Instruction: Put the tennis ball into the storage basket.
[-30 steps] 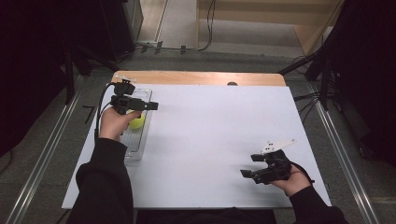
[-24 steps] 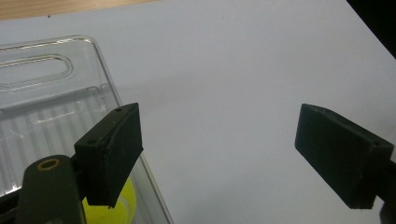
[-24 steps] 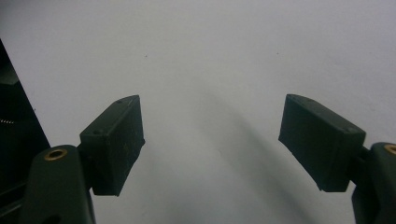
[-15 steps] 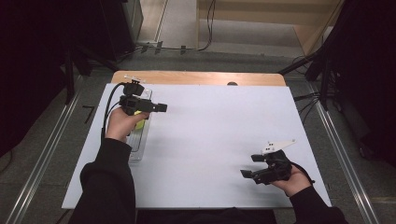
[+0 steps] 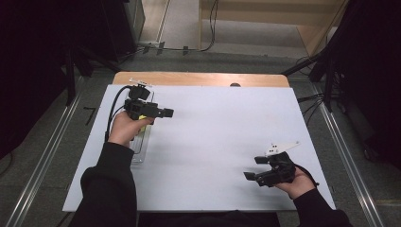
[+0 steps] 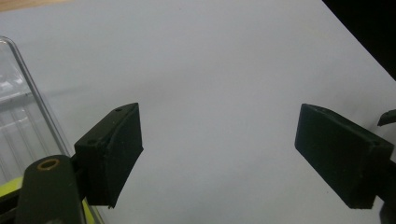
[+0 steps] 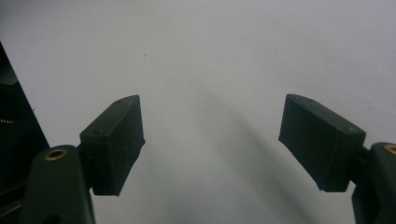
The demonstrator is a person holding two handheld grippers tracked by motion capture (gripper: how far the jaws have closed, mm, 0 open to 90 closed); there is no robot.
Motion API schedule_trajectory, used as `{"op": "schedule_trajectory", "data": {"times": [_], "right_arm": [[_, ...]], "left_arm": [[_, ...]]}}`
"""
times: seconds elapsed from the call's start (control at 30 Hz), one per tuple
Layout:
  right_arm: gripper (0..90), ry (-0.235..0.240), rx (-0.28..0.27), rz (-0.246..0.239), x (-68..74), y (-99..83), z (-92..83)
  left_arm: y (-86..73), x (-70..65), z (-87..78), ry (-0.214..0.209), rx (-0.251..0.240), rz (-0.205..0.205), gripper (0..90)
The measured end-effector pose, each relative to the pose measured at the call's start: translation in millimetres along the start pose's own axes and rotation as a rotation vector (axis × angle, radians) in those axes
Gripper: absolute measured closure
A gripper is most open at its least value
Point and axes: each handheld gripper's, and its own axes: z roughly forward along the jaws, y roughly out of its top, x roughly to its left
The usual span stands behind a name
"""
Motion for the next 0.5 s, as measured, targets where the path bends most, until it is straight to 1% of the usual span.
{"op": "schedule_trajectory", "data": {"times": [0.03, 0.07, 0.3, 0.5], "right_arm": [[19.9, -0.001, 0.000, 0.001, 0.0, -0.1, -0.1], [19.9, 0.000, 0.001, 0.003, 0.1, -0.1, -0.2], [19.9, -0.001, 0.000, 0.000, -0.2, -0.4, -0.7], [19.9, 0.000, 0.000, 0.000, -0.1, -0.3, -0.7]], "left_arm": [[-0.9, -0.6, 0.1, -0.002, 0.007, 0.006, 15.9], [-2.2, -1.9, 0.3, -0.005, 0.003, 0.004, 15.9], [-10.8, -8.4, -1.4, -0.021, -0.002, 0.018, 15.9], [-18.0, -14.0, -3.2, -0.026, -0.006, 0.033, 15.9]]}}
